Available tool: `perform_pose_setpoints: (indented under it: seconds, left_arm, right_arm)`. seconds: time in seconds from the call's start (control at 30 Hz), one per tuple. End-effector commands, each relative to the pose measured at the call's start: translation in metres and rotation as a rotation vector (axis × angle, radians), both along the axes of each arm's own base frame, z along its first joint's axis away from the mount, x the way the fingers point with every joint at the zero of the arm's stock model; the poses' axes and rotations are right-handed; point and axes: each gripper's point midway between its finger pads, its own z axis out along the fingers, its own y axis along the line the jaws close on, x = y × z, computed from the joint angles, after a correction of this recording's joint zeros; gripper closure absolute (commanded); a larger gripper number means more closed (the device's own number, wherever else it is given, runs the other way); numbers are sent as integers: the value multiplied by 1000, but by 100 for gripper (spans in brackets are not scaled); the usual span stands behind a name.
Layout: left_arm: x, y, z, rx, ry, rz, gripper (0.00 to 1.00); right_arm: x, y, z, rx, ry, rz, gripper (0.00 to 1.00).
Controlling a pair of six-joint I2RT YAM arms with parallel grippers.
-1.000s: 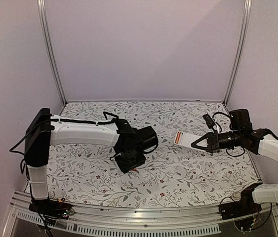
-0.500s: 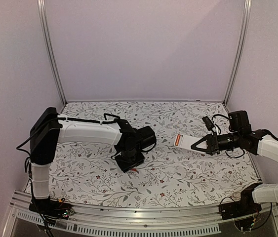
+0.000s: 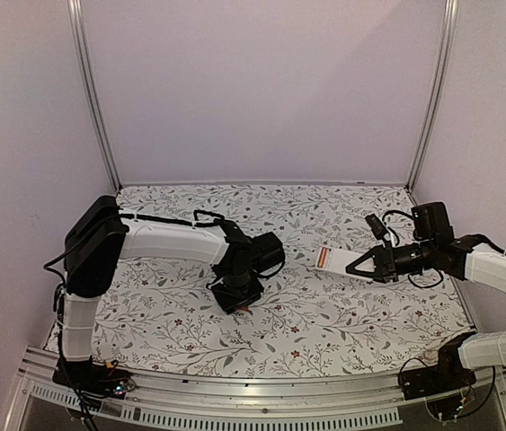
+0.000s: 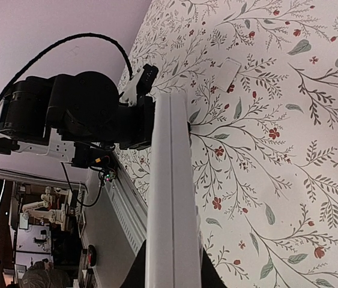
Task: Load the batteries into the remote control
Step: Pick up the battery from the center of the board.
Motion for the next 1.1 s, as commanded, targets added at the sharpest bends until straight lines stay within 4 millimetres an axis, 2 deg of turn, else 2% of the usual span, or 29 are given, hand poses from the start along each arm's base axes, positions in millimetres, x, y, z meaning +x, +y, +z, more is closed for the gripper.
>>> perform_pose_setpoints:
  seconds: [0.0,0.5,0.63,0.7,0.83,0.97,1.07]
  left_arm:
    - [4,-2,-5,-3,18,-7,62]
    - [-9,29,-4,84,58,-98,90]
    - [-5,30,2,76,28,-174,100]
    - [-1,31,8,74,2,-208,100]
    - [16,27,40,49,-124,-336,100]
    - [33,9,90,-34,-274,-591,100]
    - [28,-14,134,-167,-394,-797,100]
  right_arm:
    - [1,0,-3,6,-6,7,100]
    - [0,2,-4,19,8,16,100]
    - [-3,4,-4,41,21,26,100]
    - [-4,7,-5,57,31,31,100]
    - [-11,19,-8,72,43,64,100]
    - [-15,32,-9,83,45,97,100]
    - [-14,39,-5,106,35,116,100]
